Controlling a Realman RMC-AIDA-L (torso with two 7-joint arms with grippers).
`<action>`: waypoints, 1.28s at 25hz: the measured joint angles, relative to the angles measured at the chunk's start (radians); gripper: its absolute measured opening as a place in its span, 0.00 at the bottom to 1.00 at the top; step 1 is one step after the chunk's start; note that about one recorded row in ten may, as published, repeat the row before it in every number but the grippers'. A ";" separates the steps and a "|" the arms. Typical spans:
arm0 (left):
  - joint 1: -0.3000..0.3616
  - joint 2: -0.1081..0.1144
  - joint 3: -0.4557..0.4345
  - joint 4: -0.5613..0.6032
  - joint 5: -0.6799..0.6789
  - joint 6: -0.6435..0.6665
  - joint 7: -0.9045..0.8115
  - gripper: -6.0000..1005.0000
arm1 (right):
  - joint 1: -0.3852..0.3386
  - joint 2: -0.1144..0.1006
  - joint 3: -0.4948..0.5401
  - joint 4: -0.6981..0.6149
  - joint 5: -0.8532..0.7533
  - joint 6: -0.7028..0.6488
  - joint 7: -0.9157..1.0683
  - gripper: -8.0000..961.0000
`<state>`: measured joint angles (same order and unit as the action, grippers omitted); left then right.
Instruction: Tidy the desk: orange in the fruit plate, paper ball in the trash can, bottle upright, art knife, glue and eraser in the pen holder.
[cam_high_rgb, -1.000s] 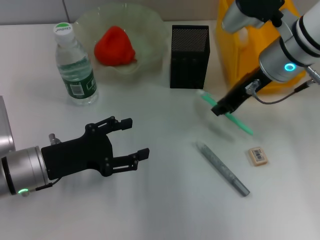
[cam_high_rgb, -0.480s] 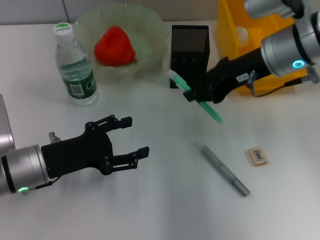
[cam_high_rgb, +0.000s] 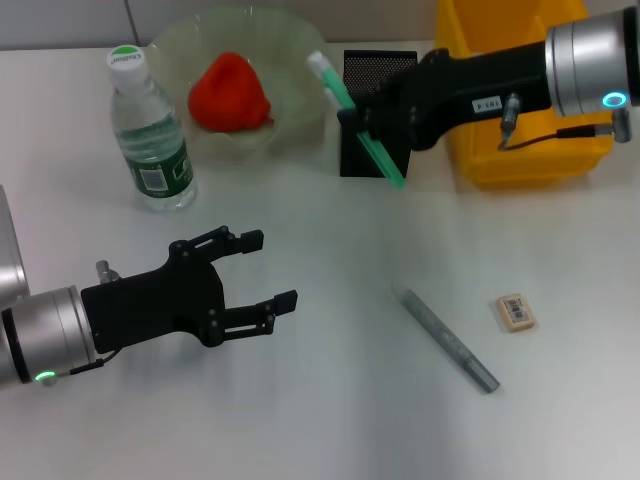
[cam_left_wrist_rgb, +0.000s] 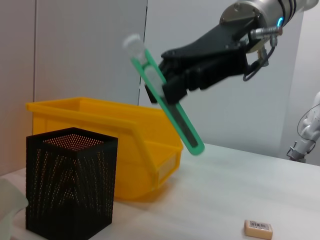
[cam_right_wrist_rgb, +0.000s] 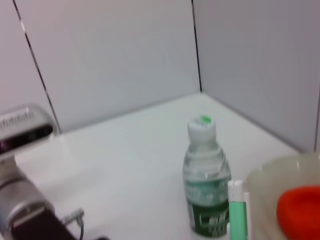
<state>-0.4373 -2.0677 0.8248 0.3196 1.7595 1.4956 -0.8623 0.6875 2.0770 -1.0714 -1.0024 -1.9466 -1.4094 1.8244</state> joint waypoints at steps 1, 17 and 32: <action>0.000 0.000 0.000 0.000 0.000 0.000 0.000 0.86 | -0.001 0.000 0.004 0.011 0.021 0.007 -0.015 0.22; 0.005 0.000 -0.015 0.003 -0.057 0.015 0.006 0.86 | -0.013 0.002 0.067 0.253 0.353 0.159 -0.308 0.24; 0.017 -0.003 -0.015 -0.022 -0.139 0.045 0.063 0.86 | 0.007 0.004 0.080 0.411 0.515 0.311 -0.507 0.26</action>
<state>-0.4204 -2.0709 0.8100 0.2974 1.6201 1.5407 -0.7989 0.6942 2.0807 -0.9913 -0.5912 -1.4314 -1.0980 1.3173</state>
